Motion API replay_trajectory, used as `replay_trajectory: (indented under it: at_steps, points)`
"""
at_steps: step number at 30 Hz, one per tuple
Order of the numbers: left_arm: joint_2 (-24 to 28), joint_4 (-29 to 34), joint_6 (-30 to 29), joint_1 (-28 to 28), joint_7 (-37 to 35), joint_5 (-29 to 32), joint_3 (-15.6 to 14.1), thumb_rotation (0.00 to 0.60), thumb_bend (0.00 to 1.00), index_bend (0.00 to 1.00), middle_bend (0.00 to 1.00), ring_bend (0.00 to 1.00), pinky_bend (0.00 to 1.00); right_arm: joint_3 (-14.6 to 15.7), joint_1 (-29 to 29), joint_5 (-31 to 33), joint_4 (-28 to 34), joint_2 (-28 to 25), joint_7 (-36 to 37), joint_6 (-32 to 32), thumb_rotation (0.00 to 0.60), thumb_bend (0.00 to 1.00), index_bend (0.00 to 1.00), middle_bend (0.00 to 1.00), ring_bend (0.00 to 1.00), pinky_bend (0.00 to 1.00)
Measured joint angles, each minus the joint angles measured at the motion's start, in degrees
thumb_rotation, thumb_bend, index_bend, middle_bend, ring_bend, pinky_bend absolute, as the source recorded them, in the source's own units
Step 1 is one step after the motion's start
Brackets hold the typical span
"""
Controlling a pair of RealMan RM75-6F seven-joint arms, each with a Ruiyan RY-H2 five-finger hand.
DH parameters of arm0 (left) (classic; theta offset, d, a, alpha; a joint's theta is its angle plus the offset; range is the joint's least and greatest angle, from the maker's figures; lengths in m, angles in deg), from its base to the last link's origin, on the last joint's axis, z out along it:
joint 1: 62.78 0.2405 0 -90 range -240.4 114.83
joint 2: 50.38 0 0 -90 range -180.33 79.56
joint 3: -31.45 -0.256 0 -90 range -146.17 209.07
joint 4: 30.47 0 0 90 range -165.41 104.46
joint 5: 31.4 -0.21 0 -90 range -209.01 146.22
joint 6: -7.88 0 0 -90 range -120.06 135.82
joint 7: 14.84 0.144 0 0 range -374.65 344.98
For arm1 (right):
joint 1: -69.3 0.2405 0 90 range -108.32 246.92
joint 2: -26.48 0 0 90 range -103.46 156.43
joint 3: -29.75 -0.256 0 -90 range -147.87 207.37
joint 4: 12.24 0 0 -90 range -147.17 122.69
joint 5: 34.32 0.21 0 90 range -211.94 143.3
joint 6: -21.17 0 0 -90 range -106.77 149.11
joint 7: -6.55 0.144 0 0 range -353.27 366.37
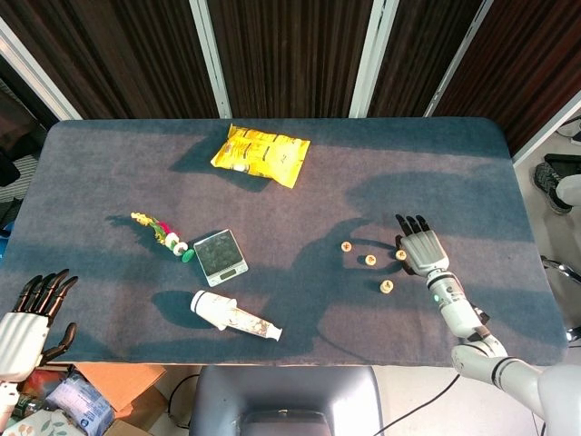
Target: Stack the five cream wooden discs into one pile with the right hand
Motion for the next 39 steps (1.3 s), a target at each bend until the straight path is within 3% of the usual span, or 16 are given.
replay_trajectory:
  at_steps: [6,12,25,39]
  points:
    - [0.0,0.0,0.0,0.0,-0.1,0.0,0.0,0.600,0.50,0.00,0.00,0.00,0.00,0.0,-0.1,-0.1,0.1,0.1,0.2,-0.5,0.600,0.46,0.68,0.04,0.00,0.00]
    - [0.0,-0.1,0.0,0.0,-0.1,0.1,0.1,0.600,0.50,0.00,0.00,0.00,0.00,0.0,-0.9,-1.7,3.7,-1.7,1.6,-3.6,0.600,0.46,0.69,0.05,0.00,0.00]
    - [0.0,0.0,-0.2,0.1,-0.1,-0.1,0.0,0.600,0.50,0.00,0.00,0.00,0.00,4.9,-4.0,-9.2,22.7,-11.2,0.5,-9.8,0.600,0.46,0.69,0.05,0.00,0.00]
    - [0.0,-0.2,-0.3,0.1,-0.5,-0.1,0.0,0.600,0.50,0.00,0.00,0.00,0.00,5.9,-4.6,-8.7,23.0,-10.7,-3.9,-9.0,0.600,0.46,0.68,0.05,0.00,0.00]
